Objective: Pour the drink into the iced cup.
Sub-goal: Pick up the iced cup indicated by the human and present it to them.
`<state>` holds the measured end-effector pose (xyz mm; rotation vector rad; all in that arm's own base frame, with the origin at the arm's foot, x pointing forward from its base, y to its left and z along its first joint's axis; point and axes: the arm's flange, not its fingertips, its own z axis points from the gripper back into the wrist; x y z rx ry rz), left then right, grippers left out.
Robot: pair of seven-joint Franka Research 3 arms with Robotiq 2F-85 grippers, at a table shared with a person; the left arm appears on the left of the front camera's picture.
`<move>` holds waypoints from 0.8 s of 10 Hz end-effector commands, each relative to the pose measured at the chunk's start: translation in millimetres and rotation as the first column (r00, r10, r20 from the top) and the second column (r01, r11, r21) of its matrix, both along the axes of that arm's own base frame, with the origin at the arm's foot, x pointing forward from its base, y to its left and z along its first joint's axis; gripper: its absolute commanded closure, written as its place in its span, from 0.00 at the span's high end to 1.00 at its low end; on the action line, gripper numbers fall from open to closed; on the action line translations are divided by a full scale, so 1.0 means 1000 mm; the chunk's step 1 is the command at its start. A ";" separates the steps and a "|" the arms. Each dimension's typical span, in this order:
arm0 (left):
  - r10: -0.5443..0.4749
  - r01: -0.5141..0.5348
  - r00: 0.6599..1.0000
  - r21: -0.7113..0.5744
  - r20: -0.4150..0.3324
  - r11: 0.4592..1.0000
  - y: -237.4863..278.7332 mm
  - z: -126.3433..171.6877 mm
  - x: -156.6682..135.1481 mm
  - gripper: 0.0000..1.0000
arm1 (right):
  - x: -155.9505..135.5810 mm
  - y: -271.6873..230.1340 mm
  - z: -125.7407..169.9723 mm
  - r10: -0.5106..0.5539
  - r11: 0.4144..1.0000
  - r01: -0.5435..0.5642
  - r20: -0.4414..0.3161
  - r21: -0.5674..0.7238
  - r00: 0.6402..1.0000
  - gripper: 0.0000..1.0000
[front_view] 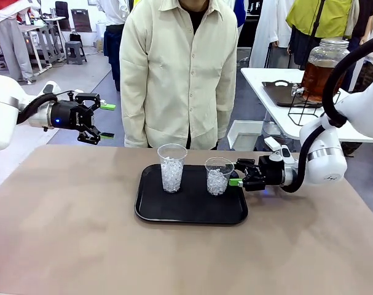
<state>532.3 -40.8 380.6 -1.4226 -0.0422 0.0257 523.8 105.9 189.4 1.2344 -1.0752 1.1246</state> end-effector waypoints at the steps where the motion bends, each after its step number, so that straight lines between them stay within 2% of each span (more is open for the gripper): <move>1: 0.012 -0.012 1.000 -0.007 -0.008 1.000 0.000 0.002 0.000 1.00 | 0.007 0.012 -0.003 -0.012 1.000 0.012 0.025 0.008 1.000 1.00; 8: 0.012 -0.012 1.000 -0.007 -0.008 1.000 0.000 0.002 0.000 1.00 | 0.012 0.037 -0.005 0.041 0.999 -0.040 0.004 -0.016 0.999 1.00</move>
